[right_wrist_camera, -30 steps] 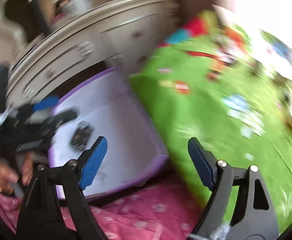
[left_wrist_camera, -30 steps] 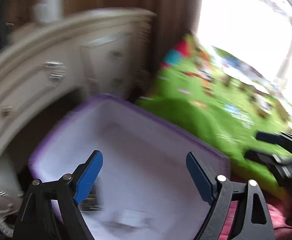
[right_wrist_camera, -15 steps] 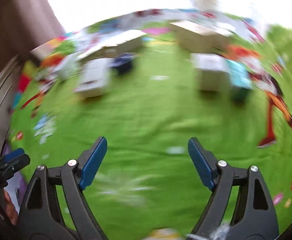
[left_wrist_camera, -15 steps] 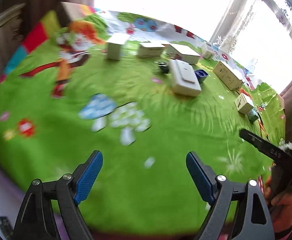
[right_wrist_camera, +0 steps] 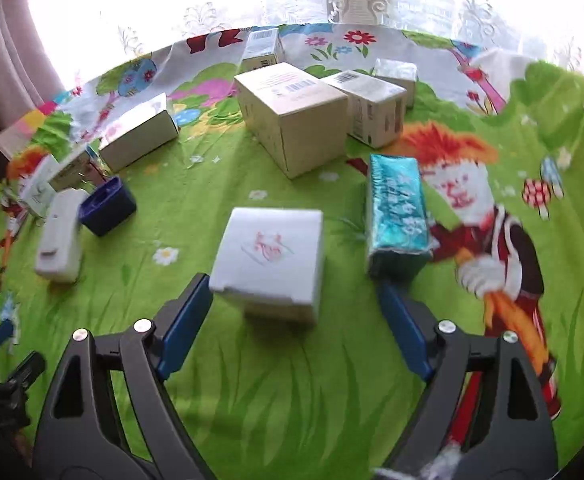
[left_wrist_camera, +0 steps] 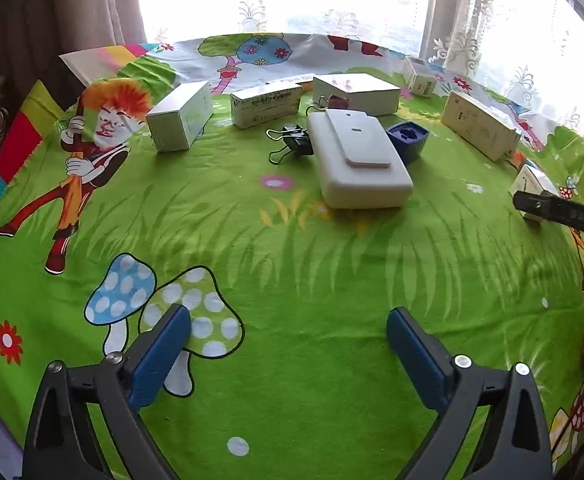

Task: Organize rigid objects
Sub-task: 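Grasp the white printed box with the right tool while the left tool grasps the white case, then carry both items to the storage box and release them inside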

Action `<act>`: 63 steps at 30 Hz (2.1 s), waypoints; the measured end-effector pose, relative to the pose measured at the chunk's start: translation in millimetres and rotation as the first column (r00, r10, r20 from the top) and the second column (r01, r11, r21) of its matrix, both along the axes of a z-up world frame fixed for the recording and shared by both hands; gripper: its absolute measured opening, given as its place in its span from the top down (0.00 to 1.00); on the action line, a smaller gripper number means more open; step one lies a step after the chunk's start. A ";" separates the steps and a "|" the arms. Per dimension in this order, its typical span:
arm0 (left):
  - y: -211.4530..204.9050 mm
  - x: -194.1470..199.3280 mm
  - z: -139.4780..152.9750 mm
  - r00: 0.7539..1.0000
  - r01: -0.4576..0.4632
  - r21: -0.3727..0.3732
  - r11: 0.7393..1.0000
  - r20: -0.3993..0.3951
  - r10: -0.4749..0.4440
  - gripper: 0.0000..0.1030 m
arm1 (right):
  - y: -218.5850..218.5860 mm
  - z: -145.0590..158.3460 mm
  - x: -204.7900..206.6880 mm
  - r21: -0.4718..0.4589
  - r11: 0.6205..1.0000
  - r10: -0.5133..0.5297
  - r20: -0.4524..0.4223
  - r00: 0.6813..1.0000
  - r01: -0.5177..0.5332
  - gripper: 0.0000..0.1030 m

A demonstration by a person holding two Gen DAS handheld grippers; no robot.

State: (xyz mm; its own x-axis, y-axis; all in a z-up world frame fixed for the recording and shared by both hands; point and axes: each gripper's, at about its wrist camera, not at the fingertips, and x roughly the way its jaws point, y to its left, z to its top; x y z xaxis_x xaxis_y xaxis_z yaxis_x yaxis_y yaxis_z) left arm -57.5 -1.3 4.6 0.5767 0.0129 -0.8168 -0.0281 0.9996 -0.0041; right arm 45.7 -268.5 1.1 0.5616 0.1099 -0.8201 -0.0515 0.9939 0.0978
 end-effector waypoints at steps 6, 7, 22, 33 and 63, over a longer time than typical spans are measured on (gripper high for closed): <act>-10.2 19.1 0.2 1.000 -0.014 -0.007 1.000 -0.024 0.014 0.00 | 12.8 2.8 -9.9 -0.099 0.995 0.004 0.048 0.999 0.000 0.55; -13.5 25.2 0.7 0.999 -0.021 -0.016 1.000 -0.027 0.020 0.00 | 13.2 2.8 -9.8 -0.104 0.995 0.003 0.049 0.999 0.002 0.55; -51.0 84.0 5.1 0.998 0.051 -0.058 0.997 0.027 -0.050 0.36 | 11.7 2.5 -8.4 -0.094 0.996 0.011 0.046 0.999 -0.006 0.55; 5.6 4.0 4.5 0.998 0.000 -0.066 0.998 0.070 0.005 0.36 | 10.3 3.2 -9.5 -0.071 0.997 0.008 0.045 0.999 -0.005 0.54; 6.7 7.1 0.9 0.997 -0.012 -0.038 0.999 0.074 0.014 0.38 | 59.8 7.2 -104.2 -0.019 0.990 0.143 0.076 0.987 -0.142 0.55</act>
State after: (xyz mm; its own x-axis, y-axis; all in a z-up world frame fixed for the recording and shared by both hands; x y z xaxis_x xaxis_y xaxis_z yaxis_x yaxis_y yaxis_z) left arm -50.4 5.4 5.5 0.6356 -0.0089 -0.7719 -0.0394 0.9983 -0.0440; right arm -58.5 -208.7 8.3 0.6027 0.1824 -0.7769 -0.1998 0.9770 0.0744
